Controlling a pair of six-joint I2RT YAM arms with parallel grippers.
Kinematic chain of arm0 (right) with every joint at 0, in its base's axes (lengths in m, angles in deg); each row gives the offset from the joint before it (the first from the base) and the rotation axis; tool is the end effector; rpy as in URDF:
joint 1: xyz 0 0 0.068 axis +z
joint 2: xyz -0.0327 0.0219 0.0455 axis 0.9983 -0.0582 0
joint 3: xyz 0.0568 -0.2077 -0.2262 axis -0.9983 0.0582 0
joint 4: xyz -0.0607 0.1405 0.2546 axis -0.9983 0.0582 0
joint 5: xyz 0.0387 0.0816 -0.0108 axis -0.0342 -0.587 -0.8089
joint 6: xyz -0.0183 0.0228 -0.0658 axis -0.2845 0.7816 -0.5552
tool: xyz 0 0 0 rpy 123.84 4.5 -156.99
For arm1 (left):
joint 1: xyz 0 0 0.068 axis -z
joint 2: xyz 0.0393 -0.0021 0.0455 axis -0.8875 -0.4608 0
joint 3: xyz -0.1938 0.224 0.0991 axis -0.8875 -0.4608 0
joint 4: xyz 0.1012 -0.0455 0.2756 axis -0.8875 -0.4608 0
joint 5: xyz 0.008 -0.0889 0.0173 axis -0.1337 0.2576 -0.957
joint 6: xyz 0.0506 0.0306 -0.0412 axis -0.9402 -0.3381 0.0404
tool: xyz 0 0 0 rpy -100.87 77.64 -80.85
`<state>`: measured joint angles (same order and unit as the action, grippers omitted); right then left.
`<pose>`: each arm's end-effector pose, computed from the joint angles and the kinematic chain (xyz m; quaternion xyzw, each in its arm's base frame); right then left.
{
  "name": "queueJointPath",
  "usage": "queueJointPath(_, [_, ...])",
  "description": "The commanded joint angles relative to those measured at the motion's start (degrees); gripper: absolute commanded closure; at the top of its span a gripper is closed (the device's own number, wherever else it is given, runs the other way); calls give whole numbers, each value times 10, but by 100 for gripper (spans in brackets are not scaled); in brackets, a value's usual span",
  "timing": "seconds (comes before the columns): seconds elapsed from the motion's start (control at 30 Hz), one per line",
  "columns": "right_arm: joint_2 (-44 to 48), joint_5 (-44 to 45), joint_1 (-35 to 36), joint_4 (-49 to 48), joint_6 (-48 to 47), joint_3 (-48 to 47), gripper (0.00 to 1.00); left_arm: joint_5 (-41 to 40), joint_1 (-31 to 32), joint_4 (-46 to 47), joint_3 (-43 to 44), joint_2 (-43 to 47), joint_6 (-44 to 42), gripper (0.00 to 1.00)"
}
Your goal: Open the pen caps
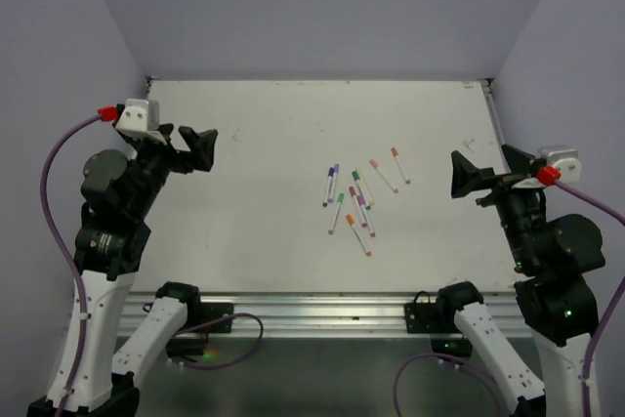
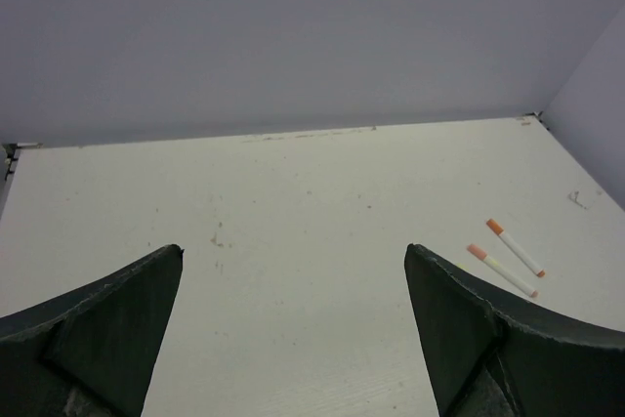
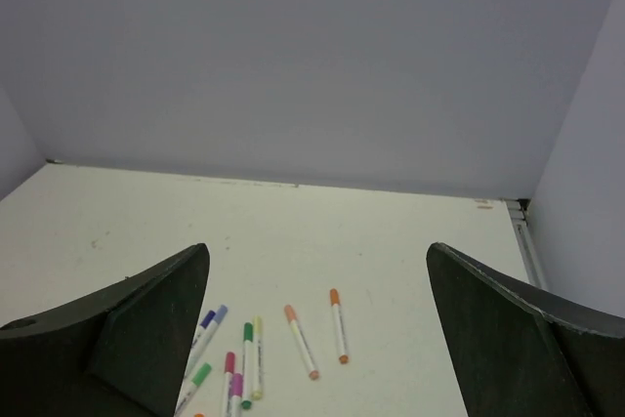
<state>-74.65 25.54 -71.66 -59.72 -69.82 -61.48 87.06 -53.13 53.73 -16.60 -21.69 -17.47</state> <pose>0.0693 0.0118 0.4915 -0.0342 0.6387 0.0741 0.7651 0.1583 -0.0315 0.4711 0.0186 0.7156 -0.1571 0.6803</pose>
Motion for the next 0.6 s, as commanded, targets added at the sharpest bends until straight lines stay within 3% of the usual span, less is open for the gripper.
queueJointPath(0.0, [-19, -14, 2, -8, 10, -2, 1, 23, -2, -4, -9, -8, 4, 0])
queueJointPath(0.37, [-170, -89, 2, 49, 113, -12, 1, 93, -2, -34, -29, -104, 48, 0])
queueJointPath(0.57, [-285, -39, 2, 117, 165, -38, 1, 91, 17, -28, -34, -177, 58, 0])
